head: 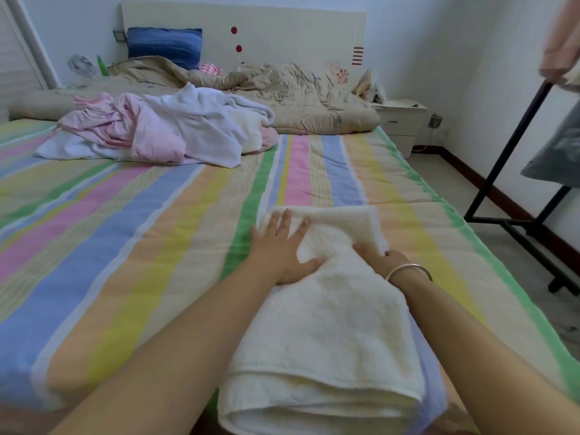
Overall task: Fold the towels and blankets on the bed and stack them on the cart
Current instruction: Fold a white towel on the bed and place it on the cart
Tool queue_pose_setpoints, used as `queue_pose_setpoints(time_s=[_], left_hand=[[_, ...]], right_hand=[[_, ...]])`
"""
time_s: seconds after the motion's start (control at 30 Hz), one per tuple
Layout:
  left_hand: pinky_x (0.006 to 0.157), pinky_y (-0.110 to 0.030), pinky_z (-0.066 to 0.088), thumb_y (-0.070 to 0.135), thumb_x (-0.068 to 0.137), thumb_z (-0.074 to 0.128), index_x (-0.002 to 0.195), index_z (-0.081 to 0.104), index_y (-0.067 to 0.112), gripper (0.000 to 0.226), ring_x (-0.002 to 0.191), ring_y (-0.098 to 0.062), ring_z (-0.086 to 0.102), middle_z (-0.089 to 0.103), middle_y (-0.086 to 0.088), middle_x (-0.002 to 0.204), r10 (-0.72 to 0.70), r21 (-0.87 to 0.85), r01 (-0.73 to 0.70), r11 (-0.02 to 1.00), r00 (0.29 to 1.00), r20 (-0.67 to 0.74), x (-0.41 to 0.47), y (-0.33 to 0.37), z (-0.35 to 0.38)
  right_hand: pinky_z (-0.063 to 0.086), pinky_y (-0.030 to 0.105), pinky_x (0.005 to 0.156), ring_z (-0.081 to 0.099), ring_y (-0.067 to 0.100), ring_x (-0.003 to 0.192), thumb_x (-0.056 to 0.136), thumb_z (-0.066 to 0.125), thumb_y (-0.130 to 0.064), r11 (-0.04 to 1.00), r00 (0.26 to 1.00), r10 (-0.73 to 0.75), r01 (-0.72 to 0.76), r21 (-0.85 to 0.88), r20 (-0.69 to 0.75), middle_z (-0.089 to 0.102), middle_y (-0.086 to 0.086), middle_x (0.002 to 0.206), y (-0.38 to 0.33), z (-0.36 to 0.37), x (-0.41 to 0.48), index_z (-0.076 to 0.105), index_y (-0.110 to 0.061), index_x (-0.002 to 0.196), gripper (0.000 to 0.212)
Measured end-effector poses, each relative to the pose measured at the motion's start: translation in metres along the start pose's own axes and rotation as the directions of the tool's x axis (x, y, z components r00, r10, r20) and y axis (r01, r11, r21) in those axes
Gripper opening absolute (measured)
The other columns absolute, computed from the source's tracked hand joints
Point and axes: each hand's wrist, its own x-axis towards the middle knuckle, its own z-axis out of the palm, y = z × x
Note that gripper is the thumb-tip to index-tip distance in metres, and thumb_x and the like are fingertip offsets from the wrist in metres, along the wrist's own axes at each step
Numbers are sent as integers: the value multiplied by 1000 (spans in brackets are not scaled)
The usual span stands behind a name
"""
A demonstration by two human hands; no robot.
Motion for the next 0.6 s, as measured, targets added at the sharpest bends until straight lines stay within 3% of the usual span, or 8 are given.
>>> queue_pose_setpoints(time_s=[0.07,0.13,0.2,0.23,0.3,0.4,0.5,0.6], left_hand=[[116,-62,3,79,84,30,152,-14,38,91,146,-19,-24,-27,3,159,16,-97,-16,995,1000,2,-6,-4,-2],[120,-48,6,69,86,46,155,0,34,90,149,-16,-15,-17,4,162,15,-313,-56,948,991,-133,-20,-11,-2],[118,-34,18,55,86,61,153,20,25,84,148,-19,12,10,-2,162,-210,-574,9,819,935,-285,-45,-21,0],[111,-34,28,54,84,63,149,29,22,80,141,-22,29,27,-5,156,-359,-656,108,747,896,-262,-60,-27,0],[92,-34,44,69,77,61,134,44,18,78,120,-25,53,52,-3,134,-503,-689,362,628,864,-4,-92,-39,-2],[69,-29,50,82,63,63,115,58,18,83,96,-19,65,64,2,110,-290,-683,476,554,879,378,-130,-42,-15],[64,-26,51,56,70,79,124,54,16,72,93,-16,64,63,2,112,-240,-683,393,615,919,312,-133,-42,-43],[83,-31,45,41,77,77,132,46,19,67,113,-24,55,57,-3,127,-351,-489,281,826,935,-56,-109,-53,-83]], right_hand=[[51,35,61,62,28,78,70,64,-73,985,990,63,-82,151,129,65,12,100,2,1,1,57,-4,122,87],[55,48,87,68,36,95,44,77,-76,955,958,84,-156,251,273,71,17,103,4,0,2,64,-9,114,98],[52,48,93,70,32,96,49,81,-66,941,943,39,-147,306,331,73,14,101,4,-2,-4,65,-14,113,84],[53,46,91,70,31,94,59,80,-60,933,945,29,-142,331,326,74,13,99,3,-2,-3,64,-14,113,73],[55,45,86,70,31,92,71,77,-50,900,950,10,-144,412,311,74,13,97,2,1,-8,63,-14,116,60],[51,33,63,66,26,79,86,69,-36,859,966,-62,-77,506,253,70,11,89,-9,10,-18,61,-12,119,42],[50,32,63,62,24,74,90,65,-26,780,984,-71,-47,624,163,67,10,86,-23,16,-33,63,-12,106,21],[55,34,72,67,25,83,89,65,-36,615,981,-64,-105,781,182,71,9,103,-32,26,-44,62,-15,121,38]])
